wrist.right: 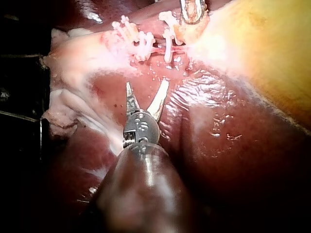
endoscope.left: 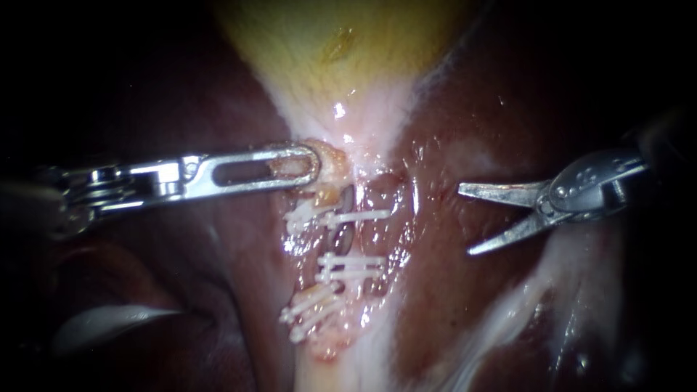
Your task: Go to the cutting position right tube
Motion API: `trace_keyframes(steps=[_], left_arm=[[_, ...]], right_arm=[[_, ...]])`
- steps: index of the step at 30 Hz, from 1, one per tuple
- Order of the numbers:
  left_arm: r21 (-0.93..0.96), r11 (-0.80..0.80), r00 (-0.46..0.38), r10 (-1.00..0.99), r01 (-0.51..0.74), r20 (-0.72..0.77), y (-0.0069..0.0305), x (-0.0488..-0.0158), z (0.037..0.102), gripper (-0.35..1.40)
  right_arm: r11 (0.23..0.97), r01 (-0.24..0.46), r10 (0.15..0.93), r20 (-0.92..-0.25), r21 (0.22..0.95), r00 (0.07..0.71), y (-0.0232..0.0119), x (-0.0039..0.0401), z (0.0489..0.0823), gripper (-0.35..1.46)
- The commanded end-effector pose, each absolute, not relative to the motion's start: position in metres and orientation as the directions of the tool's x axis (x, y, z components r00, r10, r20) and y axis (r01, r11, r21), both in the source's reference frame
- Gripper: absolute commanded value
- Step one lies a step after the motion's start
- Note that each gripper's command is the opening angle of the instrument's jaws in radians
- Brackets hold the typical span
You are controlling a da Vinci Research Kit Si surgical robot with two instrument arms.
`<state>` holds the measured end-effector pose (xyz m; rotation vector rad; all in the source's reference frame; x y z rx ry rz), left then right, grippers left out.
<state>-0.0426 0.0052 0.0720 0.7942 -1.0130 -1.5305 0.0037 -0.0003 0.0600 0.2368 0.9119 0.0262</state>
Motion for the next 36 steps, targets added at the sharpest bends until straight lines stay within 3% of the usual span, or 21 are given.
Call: trace_keyframes(steps=[1, 13, 22, 36], left_arm=[[0.911, -0.052, -0.192, -0.981, 0.409, 0.031, 0.0052, -0.0426, 0.072, -0.35], [0.913, -0.053, -0.186, -0.982, 0.405, 0.025, 0.0054, -0.042, 0.0712, -0.35], [0.915, -0.07, -0.204, -0.979, 0.397, 0.014, 0.007, -0.0388, 0.0668, -0.35], [0.918, -0.073, -0.24, -0.971, 0.389, 0.024, 0.0064, -0.0348, 0.0638, -0.35]], right_arm=[[0.974, 0.078, 0.122, -0.78, 0.214, 0.613, -0.0003, 0.0037, 0.06, 1.45], [0.973, 0.082, 0.123, -0.782, 0.217, 0.611, -0.0004, 0.0037, 0.0599, 1.45], [0.972, 0.086, 0.123, -0.784, 0.22, 0.608, -0.0005, 0.0038, 0.0598, 1.45], [0.971, 0.095, 0.119, -0.788, 0.219, 0.604, -0.0005, 0.0038, 0.0598, 1.45]])
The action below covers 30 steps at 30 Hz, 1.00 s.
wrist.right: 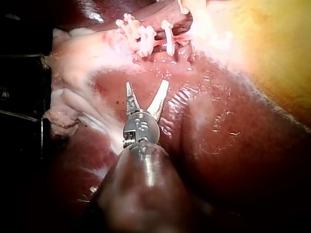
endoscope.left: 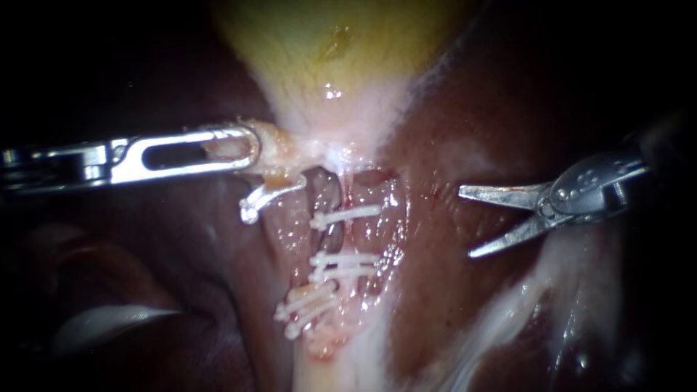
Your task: Go to the cutting position right tube
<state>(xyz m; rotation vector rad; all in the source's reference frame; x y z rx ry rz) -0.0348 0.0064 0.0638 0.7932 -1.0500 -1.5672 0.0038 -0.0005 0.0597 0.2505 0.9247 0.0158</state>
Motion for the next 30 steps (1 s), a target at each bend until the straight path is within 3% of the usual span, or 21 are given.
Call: trace_keyframes(steps=[1, 3, 7, 14, 22, 30], left_arm=[[0.918, -0.073, -0.24, -0.971, 0.389, 0.024, 0.0064, -0.0347, 0.0637, -0.35], [0.918, -0.074, -0.24, -0.97, 0.389, 0.024, 0.0063, -0.0347, 0.0636, -0.35], [0.919, -0.08, -0.246, -0.969, 0.387, 0.02, 0.0061, -0.0347, 0.0633, -0.35], [0.918, -0.08, -0.247, -0.969, 0.388, 0.02, 0.0058, -0.0344, 0.0628, -0.35], [0.918, -0.081, -0.249, -0.968, 0.389, 0.02, 0.0056, -0.0346, 0.0626, -0.35], [0.917, -0.076, -0.248, -0.968, 0.392, 0.026, 0.0054, -0.0348, 0.0623, -0.35]], right_arm=[[0.97, 0.093, 0.125, -0.788, 0.225, 0.603, -0.0005, 0.0039, 0.0598, 1.45], [0.965, 0.086, 0.149, -0.788, 0.248, 0.598, -0.0006, 0.004, 0.0598, 1.45], [0.924, 0.046, 0.283, -0.757, 0.38, 0.589, -0.0015, 0.0046, 0.0602, 1.45], [0.777, -0.016, 0.491, -0.59, 0.629, 0.64, -0.0048, 0.0072, 0.0622, 1.45], [0.68, -0.053, 0.58, -0.492, 0.731, 0.649, -0.0058, 0.0092, 0.0647, 1.45], [0.633, -0.053, 0.611, -0.457, 0.772, 0.646, -0.0055, 0.0111, 0.0664, 1.45]])
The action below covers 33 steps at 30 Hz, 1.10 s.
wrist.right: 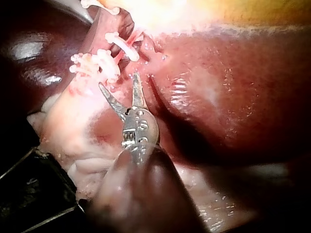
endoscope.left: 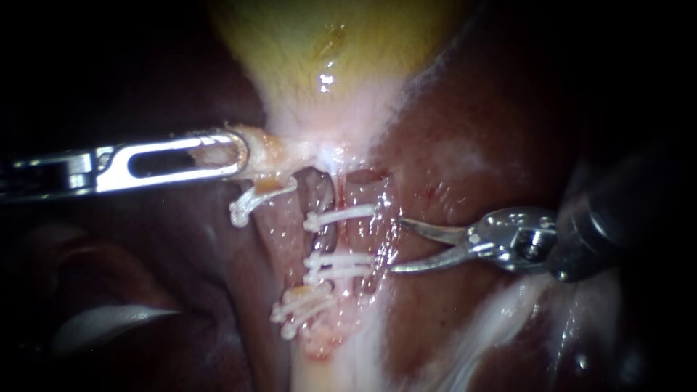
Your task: Go to the cutting position right tube
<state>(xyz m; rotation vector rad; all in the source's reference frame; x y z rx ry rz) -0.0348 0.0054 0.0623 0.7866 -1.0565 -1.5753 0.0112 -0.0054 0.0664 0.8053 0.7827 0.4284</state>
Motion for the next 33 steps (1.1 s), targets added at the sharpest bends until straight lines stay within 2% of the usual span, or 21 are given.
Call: trace_keyframes(steps=[1, 19, 24, 33], left_arm=[[0.917, -0.076, -0.248, -0.968, 0.392, 0.026, 0.0054, -0.0348, 0.0622, -0.35], [0.916, -0.076, -0.251, -0.968, 0.394, 0.028, 0.0051, -0.0347, 0.0618, -0.35], [0.916, -0.076, -0.251, -0.967, 0.394, 0.028, 0.005, -0.0347, 0.0618, -0.35], [0.916, -0.076, -0.251, -0.967, 0.394, 0.028, 0.005, -0.0347, 0.0619, -0.35]], right_arm=[[0.63, -0.055, 0.614, -0.454, 0.774, 0.646, -0.0054, 0.0115, 0.0666, 1.45], [0.58, -0.083, 0.654, -0.403, 0.81, 0.64, -0.0053, 0.0148, 0.0705, 1.43], [0.577, -0.071, 0.65, -0.405, 0.813, 0.643, -0.0051, 0.0154, 0.0714, 1.43], [0.537, -0.009, 0.677, -0.425, 0.843, 0.6, -0.0049, 0.017, 0.0722, 1.43]])
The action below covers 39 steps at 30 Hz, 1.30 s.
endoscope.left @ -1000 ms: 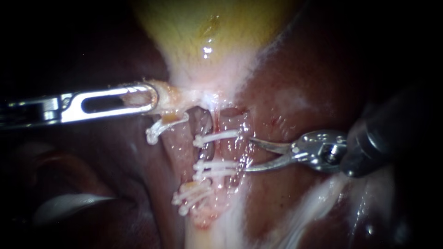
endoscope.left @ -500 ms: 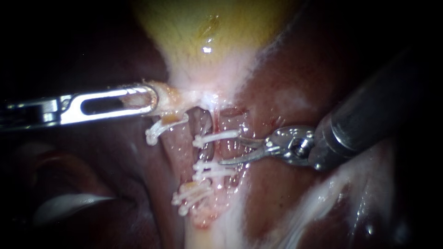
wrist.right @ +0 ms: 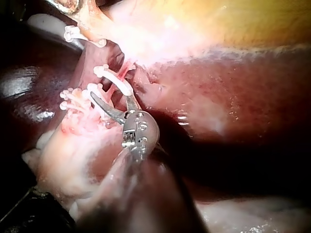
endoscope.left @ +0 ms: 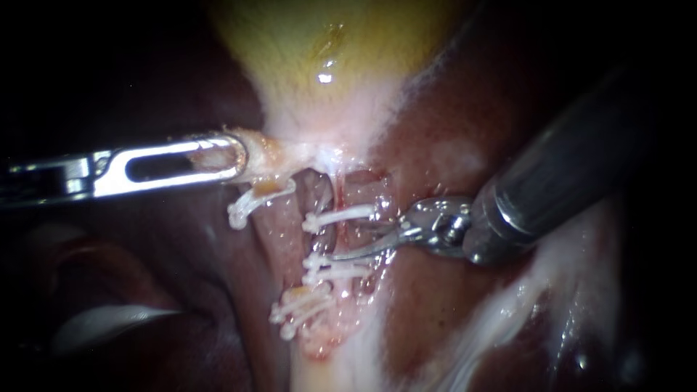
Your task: Go to the cutting position right tube
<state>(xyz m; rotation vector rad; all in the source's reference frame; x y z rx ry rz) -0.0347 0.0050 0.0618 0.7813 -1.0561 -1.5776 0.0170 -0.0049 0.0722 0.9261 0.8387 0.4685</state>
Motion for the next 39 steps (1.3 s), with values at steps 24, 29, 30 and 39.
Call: trace_keyframes(steps=[24, 29, 30, 39], left_arm=[[0.917, -0.073, -0.248, -0.968, 0.392, 0.028, 0.0062, -0.0346, 0.0641, -0.35], [0.917, -0.072, -0.247, -0.969, 0.391, 0.029, 0.0065, -0.0347, 0.0648, -0.35], [0.917, -0.072, -0.247, -0.968, 0.392, 0.03, 0.0065, -0.0347, 0.0649, -0.35], [0.917, -0.072, -0.249, -0.968, 0.393, 0.031, 0.0065, -0.0352, 0.0652, -0.35]], right_arm=[[0.483, 0.272, 0.69, -0.553, 0.832, 0.467, -0.0055, 0.0192, 0.0732, 1.29], [0.486, 0.266, 0.71, -0.554, 0.832, 0.435, -0.0055, 0.0204, 0.0733, 1.29], [0.491, 0.27, 0.713, -0.56, 0.828, 0.422, -0.0055, 0.0206, 0.0733, 1.29], [0.52, 0.254, 0.738, -0.579, 0.815, 0.347, -0.0049, 0.0219, 0.0735, 1.29]])
